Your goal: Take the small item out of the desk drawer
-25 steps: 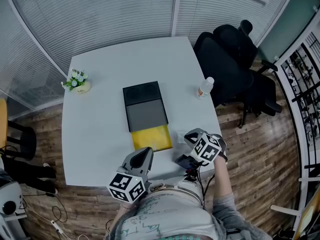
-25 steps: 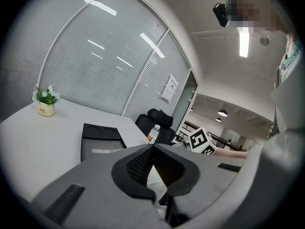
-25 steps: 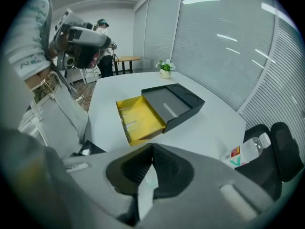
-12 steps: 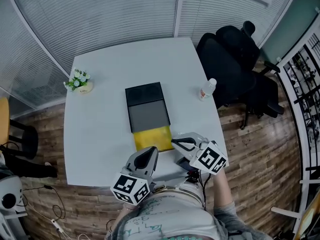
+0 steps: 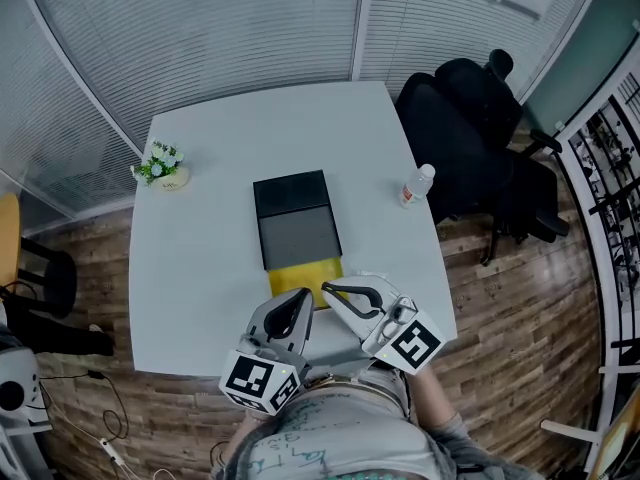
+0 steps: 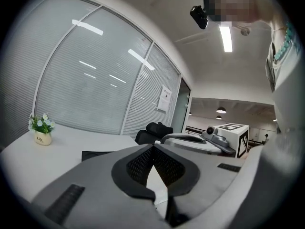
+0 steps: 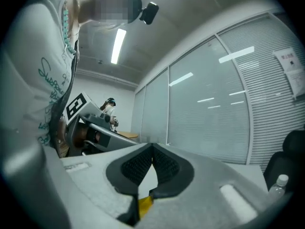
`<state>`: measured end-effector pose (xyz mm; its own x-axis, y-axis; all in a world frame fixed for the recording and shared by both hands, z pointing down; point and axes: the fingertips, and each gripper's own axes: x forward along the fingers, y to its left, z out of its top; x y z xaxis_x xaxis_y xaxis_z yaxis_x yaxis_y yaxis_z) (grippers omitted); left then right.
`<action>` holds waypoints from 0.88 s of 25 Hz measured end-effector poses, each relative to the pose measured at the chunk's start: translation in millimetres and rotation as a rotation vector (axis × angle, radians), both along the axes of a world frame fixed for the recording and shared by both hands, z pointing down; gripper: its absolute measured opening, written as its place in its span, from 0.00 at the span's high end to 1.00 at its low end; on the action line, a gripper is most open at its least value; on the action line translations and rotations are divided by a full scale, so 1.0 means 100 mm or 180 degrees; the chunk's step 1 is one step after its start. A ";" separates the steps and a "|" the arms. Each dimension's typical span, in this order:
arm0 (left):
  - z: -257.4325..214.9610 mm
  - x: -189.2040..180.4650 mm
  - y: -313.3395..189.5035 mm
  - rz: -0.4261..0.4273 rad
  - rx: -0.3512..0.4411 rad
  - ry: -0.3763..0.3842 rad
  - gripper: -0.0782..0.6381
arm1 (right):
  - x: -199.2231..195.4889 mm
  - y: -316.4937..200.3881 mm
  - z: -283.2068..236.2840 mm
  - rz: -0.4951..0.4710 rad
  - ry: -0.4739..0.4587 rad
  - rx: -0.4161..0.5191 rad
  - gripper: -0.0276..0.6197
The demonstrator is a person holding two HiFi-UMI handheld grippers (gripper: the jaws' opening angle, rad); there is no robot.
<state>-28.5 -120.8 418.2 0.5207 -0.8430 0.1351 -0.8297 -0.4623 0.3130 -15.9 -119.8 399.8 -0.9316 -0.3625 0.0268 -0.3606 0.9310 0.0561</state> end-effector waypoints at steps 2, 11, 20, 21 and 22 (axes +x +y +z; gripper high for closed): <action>-0.09 -0.02 -0.01 -0.0029 0.0096 -0.0002 0.89 | -0.03 0.00 -0.10 0.0106 -0.0045 0.0061 0.95; -0.31 -0.06 -0.01 -0.0105 0.0354 -0.0087 0.89 | -0.13 0.06 -0.15 0.0173 -0.0009 0.0093 0.95; -0.26 -0.06 -0.01 -0.0109 0.0296 -0.0127 0.89 | -0.08 0.02 -0.14 0.0222 0.0050 0.0092 0.95; -0.26 -0.06 0.00 -0.0107 0.0299 -0.0121 0.89 | -0.08 0.02 -0.14 0.0225 0.0053 0.0094 0.95; -0.26 -0.06 0.00 -0.0106 0.0303 -0.0115 0.89 | -0.08 0.02 -0.13 0.0226 0.0053 0.0093 0.95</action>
<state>-34.7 -121.0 392.2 0.4884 -0.8697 0.0717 -0.8550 -0.4604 0.2387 -23.8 -117.9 386.5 -0.9030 -0.4286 0.0305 -0.4246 0.9009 0.0895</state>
